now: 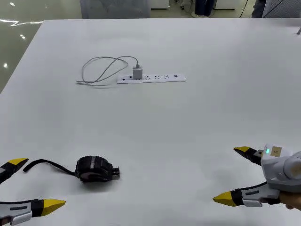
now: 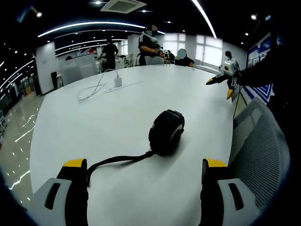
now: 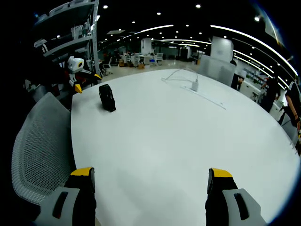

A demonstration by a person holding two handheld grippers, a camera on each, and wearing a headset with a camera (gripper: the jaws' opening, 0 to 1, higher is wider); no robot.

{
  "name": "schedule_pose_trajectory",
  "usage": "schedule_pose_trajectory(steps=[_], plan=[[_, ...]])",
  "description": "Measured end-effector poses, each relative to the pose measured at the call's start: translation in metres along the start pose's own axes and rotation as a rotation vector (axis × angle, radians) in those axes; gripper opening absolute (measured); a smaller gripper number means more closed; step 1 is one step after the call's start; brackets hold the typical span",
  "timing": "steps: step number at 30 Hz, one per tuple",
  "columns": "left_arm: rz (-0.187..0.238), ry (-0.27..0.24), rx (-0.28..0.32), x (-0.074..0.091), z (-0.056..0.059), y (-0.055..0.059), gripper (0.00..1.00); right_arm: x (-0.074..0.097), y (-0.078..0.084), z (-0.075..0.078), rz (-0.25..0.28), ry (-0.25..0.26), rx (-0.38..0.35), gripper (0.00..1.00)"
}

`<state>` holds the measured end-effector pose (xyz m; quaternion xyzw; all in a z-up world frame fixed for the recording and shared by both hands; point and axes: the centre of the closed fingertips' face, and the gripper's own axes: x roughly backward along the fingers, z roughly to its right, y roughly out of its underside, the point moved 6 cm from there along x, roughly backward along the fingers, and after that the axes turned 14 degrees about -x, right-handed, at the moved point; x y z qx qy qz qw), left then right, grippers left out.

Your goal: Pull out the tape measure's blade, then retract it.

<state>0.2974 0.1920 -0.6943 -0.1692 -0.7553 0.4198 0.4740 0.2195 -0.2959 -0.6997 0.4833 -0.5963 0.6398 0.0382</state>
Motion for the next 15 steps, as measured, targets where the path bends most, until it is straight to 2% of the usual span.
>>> schedule_pose_trajectory(steps=[2,10,15], plan=[[-0.01,0.003,0.002,0.0006,-0.0005,0.0012,0.99,0.0011,0.0004,0.0005,0.005,0.004,-0.004,0.99],[0.0,-0.005,-0.001,0.0032,-0.0034,-0.001,0.99,0.0024,0.0013,0.0006,-0.007,0.001,0.015,0.99],[0.0,-0.004,0.002,0.0051,-0.0011,-0.0006,0.99,0.0025,0.0011,-0.001,-0.013,-0.002,0.031,0.99]])
